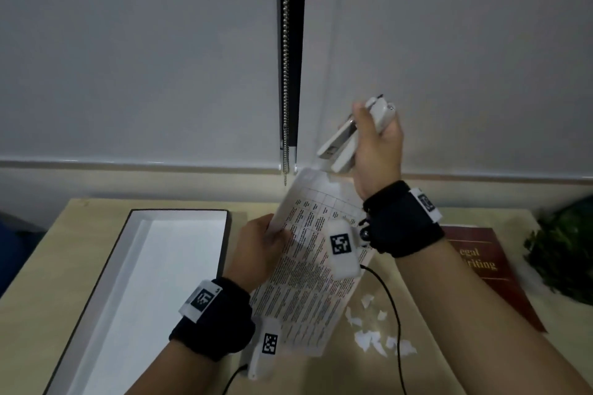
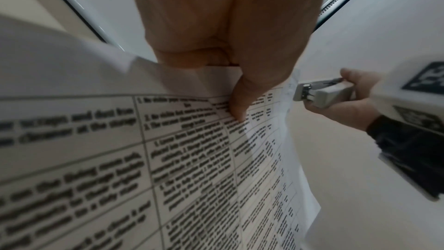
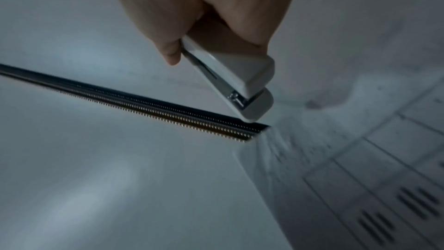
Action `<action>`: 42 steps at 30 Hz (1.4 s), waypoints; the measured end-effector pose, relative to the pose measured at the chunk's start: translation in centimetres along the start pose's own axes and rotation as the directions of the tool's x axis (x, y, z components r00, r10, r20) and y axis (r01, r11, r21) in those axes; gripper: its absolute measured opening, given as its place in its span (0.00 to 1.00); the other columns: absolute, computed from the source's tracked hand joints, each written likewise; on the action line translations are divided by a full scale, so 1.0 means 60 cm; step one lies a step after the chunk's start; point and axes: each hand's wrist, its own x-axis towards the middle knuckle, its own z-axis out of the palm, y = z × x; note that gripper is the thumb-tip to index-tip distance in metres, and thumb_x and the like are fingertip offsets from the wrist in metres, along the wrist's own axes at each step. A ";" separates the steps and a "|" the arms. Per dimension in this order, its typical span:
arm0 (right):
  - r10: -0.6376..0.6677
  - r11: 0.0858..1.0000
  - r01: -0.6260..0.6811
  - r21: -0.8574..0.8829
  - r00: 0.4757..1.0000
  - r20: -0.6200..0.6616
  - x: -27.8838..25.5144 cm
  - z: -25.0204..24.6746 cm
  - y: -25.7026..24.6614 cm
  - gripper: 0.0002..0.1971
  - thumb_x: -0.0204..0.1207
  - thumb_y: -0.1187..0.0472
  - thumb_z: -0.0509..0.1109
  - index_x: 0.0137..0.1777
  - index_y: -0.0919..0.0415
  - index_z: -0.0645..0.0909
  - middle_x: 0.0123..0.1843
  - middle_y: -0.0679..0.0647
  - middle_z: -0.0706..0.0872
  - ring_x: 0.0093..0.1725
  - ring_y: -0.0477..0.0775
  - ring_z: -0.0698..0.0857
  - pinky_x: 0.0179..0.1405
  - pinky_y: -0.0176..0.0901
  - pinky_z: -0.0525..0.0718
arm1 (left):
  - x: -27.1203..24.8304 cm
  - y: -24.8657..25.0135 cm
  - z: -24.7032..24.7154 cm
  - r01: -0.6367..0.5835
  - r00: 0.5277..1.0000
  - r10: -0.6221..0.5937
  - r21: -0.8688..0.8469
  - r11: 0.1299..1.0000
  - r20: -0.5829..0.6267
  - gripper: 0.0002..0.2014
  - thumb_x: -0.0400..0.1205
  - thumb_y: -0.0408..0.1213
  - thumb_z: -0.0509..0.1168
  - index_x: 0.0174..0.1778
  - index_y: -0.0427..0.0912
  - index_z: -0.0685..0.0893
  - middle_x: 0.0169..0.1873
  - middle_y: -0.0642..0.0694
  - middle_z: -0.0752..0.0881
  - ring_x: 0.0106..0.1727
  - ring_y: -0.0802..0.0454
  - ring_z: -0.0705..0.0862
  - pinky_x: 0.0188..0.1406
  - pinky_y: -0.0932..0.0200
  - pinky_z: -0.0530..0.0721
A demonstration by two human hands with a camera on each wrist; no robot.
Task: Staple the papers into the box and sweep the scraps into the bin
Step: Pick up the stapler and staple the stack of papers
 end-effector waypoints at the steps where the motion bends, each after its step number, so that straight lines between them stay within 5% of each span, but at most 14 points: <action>1: -0.002 1.000 0.002 -0.016 1.000 0.027 -0.009 0.006 0.005 0.07 0.80 0.57 0.65 0.41 0.54 0.73 0.38 0.55 0.76 0.39 0.56 0.77 0.40 0.47 0.85 | -0.003 0.000 0.001 0.002 1.000 -0.002 -0.009 1.000 0.004 0.10 0.80 0.34 0.64 0.32 0.37 0.81 0.25 0.46 0.84 0.23 0.61 0.77 0.22 0.69 0.73; 6: -0.036 0.994 0.043 -0.096 0.997 0.067 -0.032 0.016 0.030 0.09 0.80 0.57 0.66 0.39 0.55 0.73 0.34 0.56 0.78 0.35 0.60 0.78 0.40 0.58 0.82 | -0.007 -0.005 0.002 -0.003 1.000 0.004 -0.030 1.000 0.011 0.15 0.79 0.32 0.64 0.26 0.43 0.74 0.22 0.51 0.78 0.21 0.62 0.71 0.20 0.70 0.67; 13: 0.035 0.996 -0.039 -0.086 0.998 -0.050 -0.031 0.027 0.049 0.10 0.80 0.54 0.66 0.38 0.57 0.74 0.28 0.54 0.81 0.28 0.55 0.83 0.33 0.48 0.86 | -0.011 -0.013 0.008 -0.023 0.999 0.024 -0.035 0.999 0.044 0.15 0.80 0.34 0.64 0.27 0.46 0.72 0.22 0.52 0.76 0.22 0.61 0.69 0.22 0.66 0.66; 19: 0.046 0.992 -0.066 -0.103 0.982 -0.185 -0.018 0.041 0.064 0.17 0.77 0.51 0.68 0.30 0.55 0.70 0.24 0.52 0.75 0.26 0.55 0.79 0.34 0.52 0.84 | -0.013 -0.014 0.011 -0.033 0.997 0.036 -0.047 0.998 0.062 0.14 0.80 0.33 0.64 0.28 0.39 0.73 0.23 0.48 0.76 0.25 0.56 0.68 0.26 0.59 0.68; 27: 0.076 0.993 -0.097 -0.068 0.963 -0.260 -0.009 0.046 0.085 0.17 0.79 0.56 0.68 0.30 0.58 0.69 0.22 0.53 0.72 0.23 0.57 0.76 0.24 0.43 0.80 | -0.019 -0.017 0.011 -0.043 0.994 0.048 -0.055 0.998 0.100 0.18 0.81 0.31 0.63 0.26 0.47 0.68 0.21 0.54 0.72 0.24 0.56 0.66 0.26 0.59 0.66; 32: 0.129 0.985 -0.140 -0.097 0.985 -0.114 0.007 0.016 0.095 0.13 0.75 0.52 0.71 0.37 0.56 0.72 0.34 0.59 0.79 0.32 0.57 0.82 0.40 0.53 0.86 | -0.004 -0.017 0.002 -0.020 0.995 0.017 0.040 0.999 0.094 0.12 0.78 0.35 0.61 0.29 0.39 0.73 0.24 0.40 0.80 0.26 0.53 0.73 0.26 0.58 0.69; 36: 0.290 0.935 -0.332 -0.128 0.920 -0.265 0.066 -0.064 0.105 0.17 0.67 0.55 0.72 0.51 0.53 0.69 0.46 0.56 0.79 0.54 0.69 0.86 0.56 0.65 0.87 | 0.018 -0.029 -0.023 0.026 0.999 -0.029 0.114 0.993 0.022 0.11 0.80 0.33 0.63 0.32 0.33 0.78 0.28 0.37 0.85 0.25 0.51 0.76 0.23 0.62 0.70; 40: 0.318 0.825 -0.456 -0.334 0.863 -0.393 0.095 -0.175 0.154 0.24 0.74 0.60 0.68 0.67 0.67 0.66 0.49 0.56 0.79 0.58 0.62 0.81 0.55 0.50 0.80 | 0.041 -0.054 -0.049 0.086 0.995 -0.075 0.170 0.982 -0.068 0.10 0.79 0.32 0.65 0.32 0.34 0.78 0.28 0.35 0.84 0.27 0.44 0.76 0.25 0.58 0.69; 42: 0.328 0.686 -0.516 -0.513 0.849 -0.415 0.085 -0.221 0.195 0.25 0.78 0.58 0.67 0.71 0.68 0.66 0.62 0.62 0.80 0.64 0.63 0.80 0.54 0.45 0.75 | 0.050 -0.057 -0.059 0.100 0.992 -0.087 0.148 0.984 -0.096 0.06 0.80 0.32 0.66 0.38 0.34 0.83 0.33 0.37 0.86 0.32 0.42 0.81 0.27 0.60 0.72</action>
